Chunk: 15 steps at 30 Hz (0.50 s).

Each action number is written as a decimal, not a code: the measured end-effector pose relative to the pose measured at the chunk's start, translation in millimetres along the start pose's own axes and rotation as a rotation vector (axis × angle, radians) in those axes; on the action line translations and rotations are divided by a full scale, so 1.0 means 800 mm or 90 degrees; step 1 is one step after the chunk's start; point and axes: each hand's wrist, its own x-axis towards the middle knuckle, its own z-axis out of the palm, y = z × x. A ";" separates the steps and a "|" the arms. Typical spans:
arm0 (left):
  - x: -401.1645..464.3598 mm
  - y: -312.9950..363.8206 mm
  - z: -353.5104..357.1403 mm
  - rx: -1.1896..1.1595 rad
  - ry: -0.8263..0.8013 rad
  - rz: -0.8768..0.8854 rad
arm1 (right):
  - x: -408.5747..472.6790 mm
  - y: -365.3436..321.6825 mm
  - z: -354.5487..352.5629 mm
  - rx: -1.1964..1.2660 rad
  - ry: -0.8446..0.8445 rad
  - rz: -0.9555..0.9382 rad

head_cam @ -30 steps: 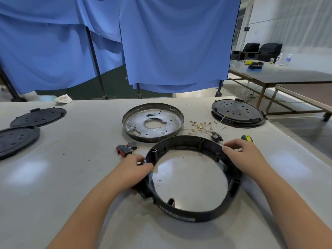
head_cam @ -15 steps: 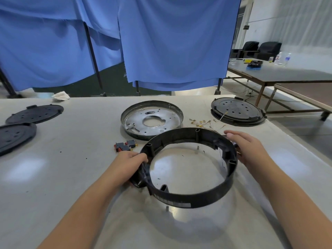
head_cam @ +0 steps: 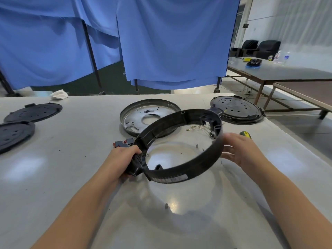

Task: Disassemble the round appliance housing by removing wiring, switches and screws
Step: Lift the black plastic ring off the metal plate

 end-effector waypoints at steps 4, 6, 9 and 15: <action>0.006 0.000 -0.006 -0.006 0.018 0.003 | -0.005 0.016 0.013 -0.322 -0.038 -0.083; 0.008 -0.001 -0.007 -0.012 0.007 -0.001 | -0.001 0.023 0.020 -0.403 -0.050 -0.099; 0.009 -0.002 -0.007 -0.032 -0.013 -0.011 | 0.010 0.030 0.029 -0.546 -0.069 -0.118; 0.014 0.001 -0.014 -0.042 0.030 0.016 | -0.014 0.015 0.058 -0.503 -0.189 -0.135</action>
